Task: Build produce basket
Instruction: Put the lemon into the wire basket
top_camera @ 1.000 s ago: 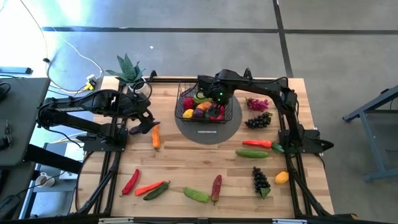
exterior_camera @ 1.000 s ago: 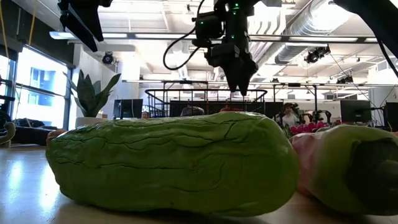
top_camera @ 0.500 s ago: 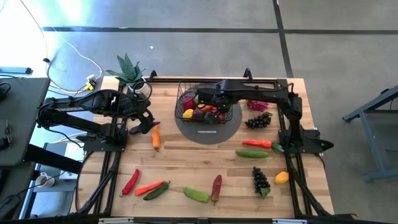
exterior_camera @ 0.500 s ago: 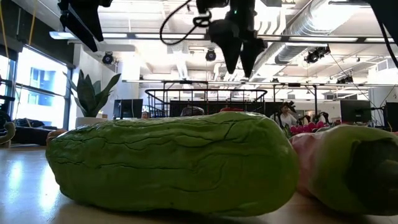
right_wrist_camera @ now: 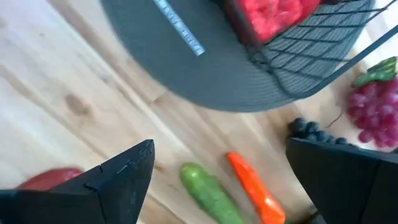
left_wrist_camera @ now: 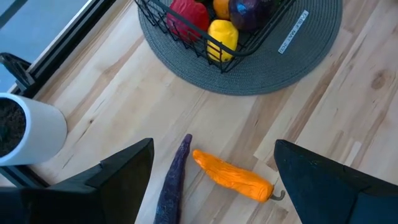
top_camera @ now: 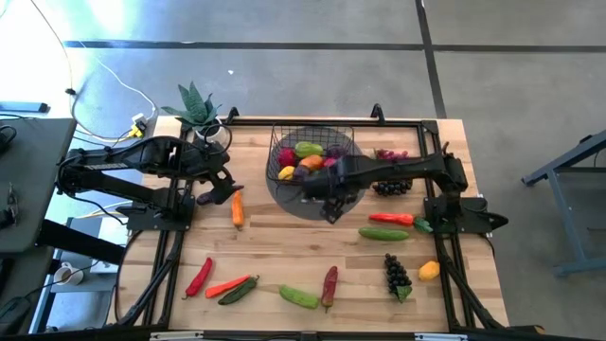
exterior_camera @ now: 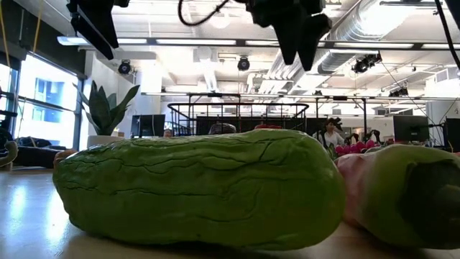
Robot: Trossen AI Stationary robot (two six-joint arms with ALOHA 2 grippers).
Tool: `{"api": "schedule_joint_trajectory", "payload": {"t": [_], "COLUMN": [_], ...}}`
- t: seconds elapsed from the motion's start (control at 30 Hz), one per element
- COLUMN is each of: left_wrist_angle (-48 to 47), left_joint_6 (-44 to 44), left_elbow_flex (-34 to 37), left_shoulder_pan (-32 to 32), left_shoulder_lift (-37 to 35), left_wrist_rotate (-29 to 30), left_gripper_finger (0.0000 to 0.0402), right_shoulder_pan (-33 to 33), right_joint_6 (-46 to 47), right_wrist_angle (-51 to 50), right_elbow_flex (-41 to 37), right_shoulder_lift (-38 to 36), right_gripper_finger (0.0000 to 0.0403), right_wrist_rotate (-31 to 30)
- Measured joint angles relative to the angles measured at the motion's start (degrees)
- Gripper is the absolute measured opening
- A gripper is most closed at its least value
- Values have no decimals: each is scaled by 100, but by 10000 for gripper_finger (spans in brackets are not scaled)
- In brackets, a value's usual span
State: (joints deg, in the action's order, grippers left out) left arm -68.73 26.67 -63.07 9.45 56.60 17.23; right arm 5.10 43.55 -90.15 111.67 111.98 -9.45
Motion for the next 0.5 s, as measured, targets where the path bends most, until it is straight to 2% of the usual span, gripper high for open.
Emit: {"api": "schedule_joint_trajectory", "payload": {"t": [0.23, 0.5], "left_wrist_angle": [1, 2], "left_joint_6": [-279, -350], "left_elbow_flex": [0, 0], "left_shoulder_pan": [-2, -2], "left_shoulder_lift": [0, 0], "left_wrist_rotate": [-7, -8], "left_gripper_finger": [323, 323], "right_shoulder_pan": [569, 1052], "right_joint_6": [778, 979], "right_wrist_angle": [12, 14], "right_elbow_flex": [-2, 0], "right_shoulder_lift": [4, 7], "right_gripper_finger": [346, 346], "right_wrist_rotate": [-104, -78]}}
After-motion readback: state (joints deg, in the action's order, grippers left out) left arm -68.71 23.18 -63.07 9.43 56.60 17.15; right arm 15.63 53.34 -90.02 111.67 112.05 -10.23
